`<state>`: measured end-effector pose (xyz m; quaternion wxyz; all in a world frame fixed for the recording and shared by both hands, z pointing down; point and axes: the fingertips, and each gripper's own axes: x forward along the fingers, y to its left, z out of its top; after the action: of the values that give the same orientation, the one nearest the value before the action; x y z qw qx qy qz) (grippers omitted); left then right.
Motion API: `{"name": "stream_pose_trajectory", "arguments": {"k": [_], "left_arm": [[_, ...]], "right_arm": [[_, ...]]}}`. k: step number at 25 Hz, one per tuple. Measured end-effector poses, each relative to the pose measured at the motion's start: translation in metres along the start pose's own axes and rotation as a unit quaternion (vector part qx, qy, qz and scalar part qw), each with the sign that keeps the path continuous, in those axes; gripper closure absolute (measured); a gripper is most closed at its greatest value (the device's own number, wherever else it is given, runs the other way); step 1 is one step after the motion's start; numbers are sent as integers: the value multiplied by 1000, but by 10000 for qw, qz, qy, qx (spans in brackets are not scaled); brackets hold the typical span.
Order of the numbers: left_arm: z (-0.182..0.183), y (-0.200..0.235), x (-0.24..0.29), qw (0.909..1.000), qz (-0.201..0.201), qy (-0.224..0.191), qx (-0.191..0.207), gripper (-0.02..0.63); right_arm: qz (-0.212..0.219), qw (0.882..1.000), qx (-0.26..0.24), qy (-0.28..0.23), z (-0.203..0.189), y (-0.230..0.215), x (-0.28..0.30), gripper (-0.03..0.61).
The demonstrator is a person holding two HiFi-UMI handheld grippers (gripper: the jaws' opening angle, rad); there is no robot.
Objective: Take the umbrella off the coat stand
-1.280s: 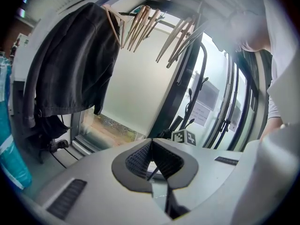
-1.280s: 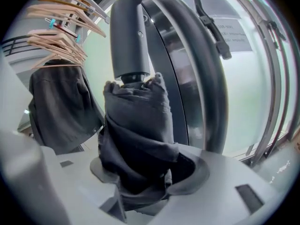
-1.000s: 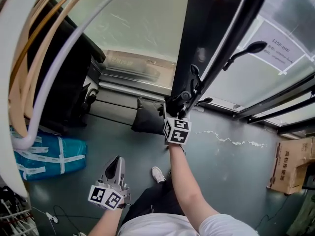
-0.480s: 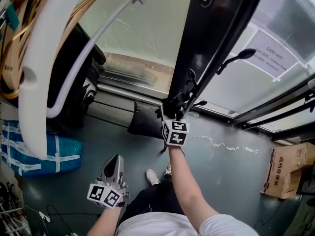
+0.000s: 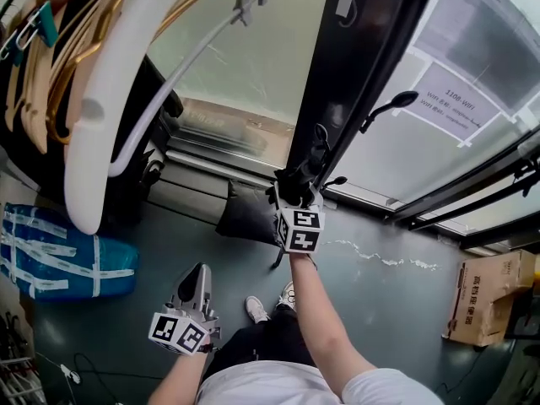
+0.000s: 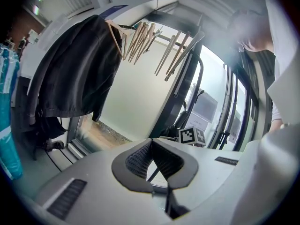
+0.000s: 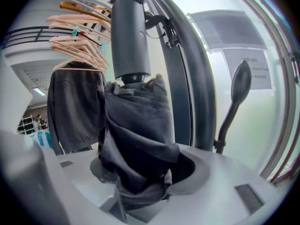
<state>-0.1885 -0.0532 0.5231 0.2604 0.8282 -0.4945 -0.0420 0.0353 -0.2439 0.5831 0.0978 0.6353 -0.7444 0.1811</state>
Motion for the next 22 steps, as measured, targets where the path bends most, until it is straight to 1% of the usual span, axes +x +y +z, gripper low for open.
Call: {"name": "stream_pose_trajectory", "arguments": {"k": [6,10,16,22], "left_arm": [[6,-7,1,9999,-38,-110,-12,589],[8,-9,1,9998,-55,-185,-37,589],[14,-11,1,9996,-10,-277,-63,589],[21,-15,3,9993,32,-374,-70,589]], "right_arm": [[117,9997,-217,-69,16,9,-9,322],[144,9994,-276,-129,28,10,-12,322],[238,9984,-478,-200,46,17,-14,322],[323,9976,-553,-251,60,18,-15,322]]}}
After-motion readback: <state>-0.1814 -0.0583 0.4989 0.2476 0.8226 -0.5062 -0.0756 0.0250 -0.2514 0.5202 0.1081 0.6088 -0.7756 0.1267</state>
